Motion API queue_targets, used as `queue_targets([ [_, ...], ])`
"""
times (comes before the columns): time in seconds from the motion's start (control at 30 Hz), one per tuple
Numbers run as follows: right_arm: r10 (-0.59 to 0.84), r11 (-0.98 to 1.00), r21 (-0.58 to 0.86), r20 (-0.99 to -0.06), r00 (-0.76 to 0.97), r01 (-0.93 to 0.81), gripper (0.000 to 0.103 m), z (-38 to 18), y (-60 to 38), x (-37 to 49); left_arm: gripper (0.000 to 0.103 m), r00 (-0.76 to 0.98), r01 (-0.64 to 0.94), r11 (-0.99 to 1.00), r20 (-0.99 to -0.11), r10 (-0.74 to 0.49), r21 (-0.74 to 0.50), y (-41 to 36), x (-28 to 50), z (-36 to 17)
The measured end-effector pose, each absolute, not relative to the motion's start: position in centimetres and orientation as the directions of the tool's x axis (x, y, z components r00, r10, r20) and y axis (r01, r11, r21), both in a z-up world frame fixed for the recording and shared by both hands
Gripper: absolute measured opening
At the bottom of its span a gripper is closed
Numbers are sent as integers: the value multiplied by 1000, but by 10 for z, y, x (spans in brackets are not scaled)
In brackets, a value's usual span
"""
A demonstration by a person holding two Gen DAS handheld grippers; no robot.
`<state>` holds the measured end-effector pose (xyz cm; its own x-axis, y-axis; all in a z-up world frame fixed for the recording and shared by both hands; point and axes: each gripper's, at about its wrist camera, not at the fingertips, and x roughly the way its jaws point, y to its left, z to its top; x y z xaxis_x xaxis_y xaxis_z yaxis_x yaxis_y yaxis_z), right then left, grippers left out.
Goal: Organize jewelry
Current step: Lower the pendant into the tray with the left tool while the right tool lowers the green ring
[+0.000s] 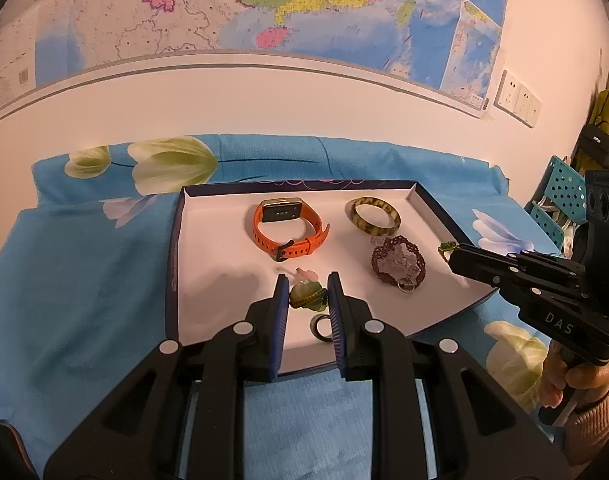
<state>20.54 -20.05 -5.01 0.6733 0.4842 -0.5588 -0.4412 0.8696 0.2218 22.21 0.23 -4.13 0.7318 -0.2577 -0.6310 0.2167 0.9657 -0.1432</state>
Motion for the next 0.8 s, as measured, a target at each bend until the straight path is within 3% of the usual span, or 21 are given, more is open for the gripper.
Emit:
queue_targets([
  [0.8, 476, 875, 238, -582, 659, -422, 2, -59, -203, 222, 20, 713, 200, 971, -661, -235, -130, -3, 240, -56],
])
